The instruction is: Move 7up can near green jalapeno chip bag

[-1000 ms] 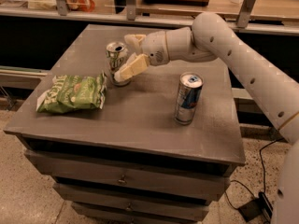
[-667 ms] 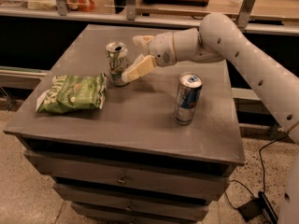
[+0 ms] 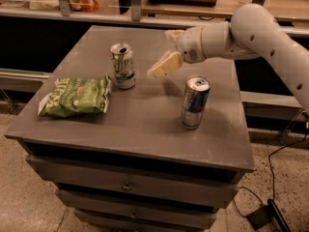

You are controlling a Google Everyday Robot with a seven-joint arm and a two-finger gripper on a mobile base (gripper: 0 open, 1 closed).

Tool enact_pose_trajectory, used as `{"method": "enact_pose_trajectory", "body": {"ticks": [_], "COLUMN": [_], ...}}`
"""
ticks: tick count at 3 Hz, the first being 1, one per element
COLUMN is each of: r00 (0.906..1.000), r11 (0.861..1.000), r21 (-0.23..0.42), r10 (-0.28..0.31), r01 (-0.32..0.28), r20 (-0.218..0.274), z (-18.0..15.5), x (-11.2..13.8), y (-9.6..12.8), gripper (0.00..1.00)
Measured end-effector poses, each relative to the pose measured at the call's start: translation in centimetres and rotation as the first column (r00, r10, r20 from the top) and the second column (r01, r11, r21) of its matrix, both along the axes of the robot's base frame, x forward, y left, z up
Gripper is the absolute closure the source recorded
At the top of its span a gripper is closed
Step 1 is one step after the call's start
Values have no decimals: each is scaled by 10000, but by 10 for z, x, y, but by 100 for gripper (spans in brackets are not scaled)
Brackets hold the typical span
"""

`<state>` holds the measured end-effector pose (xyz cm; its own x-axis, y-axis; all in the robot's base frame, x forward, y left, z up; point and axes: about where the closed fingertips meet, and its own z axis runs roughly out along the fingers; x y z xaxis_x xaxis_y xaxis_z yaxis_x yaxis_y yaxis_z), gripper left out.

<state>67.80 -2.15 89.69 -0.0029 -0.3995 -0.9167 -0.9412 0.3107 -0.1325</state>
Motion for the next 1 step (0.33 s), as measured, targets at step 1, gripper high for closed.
{"method": "enact_pose_trajectory", "body": {"ticks": [1], "r00": [10000], "r11": [10000], "r21": [0], "r10": [3], "r01": [-3], "r20": [-2], "z": [0], "x": [0], "y": [0], "gripper": [0]}}
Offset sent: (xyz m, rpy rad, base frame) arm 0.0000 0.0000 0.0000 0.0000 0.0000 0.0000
